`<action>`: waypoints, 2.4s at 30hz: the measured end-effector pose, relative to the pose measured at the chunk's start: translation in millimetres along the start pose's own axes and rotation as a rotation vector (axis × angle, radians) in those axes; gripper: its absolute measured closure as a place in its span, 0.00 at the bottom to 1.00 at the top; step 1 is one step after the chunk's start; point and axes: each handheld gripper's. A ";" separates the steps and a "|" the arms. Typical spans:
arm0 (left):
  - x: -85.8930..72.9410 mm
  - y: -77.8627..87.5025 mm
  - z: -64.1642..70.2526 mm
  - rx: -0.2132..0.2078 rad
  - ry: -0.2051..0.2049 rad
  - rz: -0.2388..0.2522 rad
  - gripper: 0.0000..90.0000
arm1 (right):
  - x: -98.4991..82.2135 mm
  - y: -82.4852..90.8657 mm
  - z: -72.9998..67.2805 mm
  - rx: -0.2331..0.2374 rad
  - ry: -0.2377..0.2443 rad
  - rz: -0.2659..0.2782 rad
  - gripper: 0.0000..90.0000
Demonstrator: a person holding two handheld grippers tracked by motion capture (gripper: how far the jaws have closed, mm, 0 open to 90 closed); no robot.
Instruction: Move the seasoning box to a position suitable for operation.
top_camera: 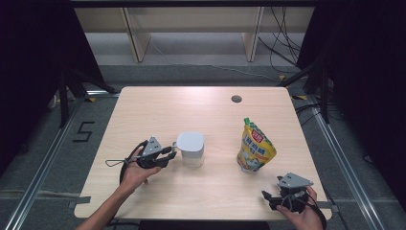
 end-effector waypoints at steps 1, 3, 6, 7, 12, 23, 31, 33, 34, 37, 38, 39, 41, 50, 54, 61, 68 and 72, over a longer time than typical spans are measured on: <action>0.0 0.0 0.0 0.000 0.000 0.000 0.68 | 0.1 0.0 -0.2 0.001 -0.001 -0.003 0.25; 0.2 -1.9 -5.4 0.011 -0.036 -0.015 0.66 | -0.1 -0.1 -0.8 0.000 0.005 -0.014 0.25; 1.2 -5.7 -9.1 0.005 -0.022 0.015 0.68 | 0.3 -0.4 -3.8 0.006 -0.024 -0.019 0.25; 1.5 -7.5 -9.8 -0.009 -0.007 0.023 0.69 | 0.4 -0.8 -2.4 0.004 0.000 -0.014 0.25; 4.7 -13.6 -13.6 -0.028 -0.034 0.021 0.71 | 0.7 -1.6 -3.5 0.007 0.003 -0.017 0.25; 3.7 -15.7 -15.2 -0.068 -0.034 0.031 0.79 | 1.1 -1.5 -3.9 0.008 0.020 -0.020 0.25; 0.0 -12.1 -2.9 -0.100 0.020 0.062 0.79 | 1.2 -1.1 -4.0 0.008 0.025 -0.021 0.25; -0.2 -7.6 -2.4 -0.108 -0.041 0.024 0.79 | 1.1 -1.1 -4.1 0.008 0.026 -0.021 0.25; -0.9 -7.3 0.3 -0.112 -0.024 0.028 0.79 | 1.2 -1.0 -4.5 0.008 0.022 -0.020 0.25; -1.3 -5.0 5.5 -0.118 -0.029 0.022 0.79 | 1.2 -1.0 -4.5 0.010 0.022 -0.018 0.25; -1.2 -3.6 6.6 -0.113 -0.041 0.013 0.79 | 1.2 -0.9 -4.5 0.009 0.020 -0.019 0.25; -1.5 -3.2 8.5 -0.115 -0.035 0.017 0.79 | 0.9 -0.8 -4.0 0.007 0.027 -0.022 0.25; -2.7 -2.5 11.3 -0.112 -0.021 0.024 0.79 | 0.9 -0.9 -4.0 0.007 0.028 -0.022 0.25; -4.9 3.9 33.5 -0.154 -0.033 0.012 0.78 | 0.9 -1.1 -5.9 0.009 0.007 -0.022 0.25; -5.0 6.9 41.2 -0.172 -0.034 0.000 0.78 | 1.1 -0.8 -5.3 0.009 0.018 -0.017 0.26; -5.7 10.3 49.1 -0.178 -0.036 -0.011 0.78 | 1.2 -1.0 -5.1 0.009 0.019 -0.018 0.26; -7.1 11.4 56.2 -0.196 -0.024 0.004 0.77 | 1.0 -0.9 -4.9 0.010 0.024 -0.019 0.26; -7.5 13.7 59.6 -0.189 0.010 -0.010 0.77 | 1.3 -0.9 -5.0 0.010 0.026 -0.022 0.26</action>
Point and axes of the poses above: each handheld gripper's, and its own axes: y roughly backward along the jaws, x roughly out of its top, z roughly to its right, and after that the axes turned 3 degrees about -x, right-handed
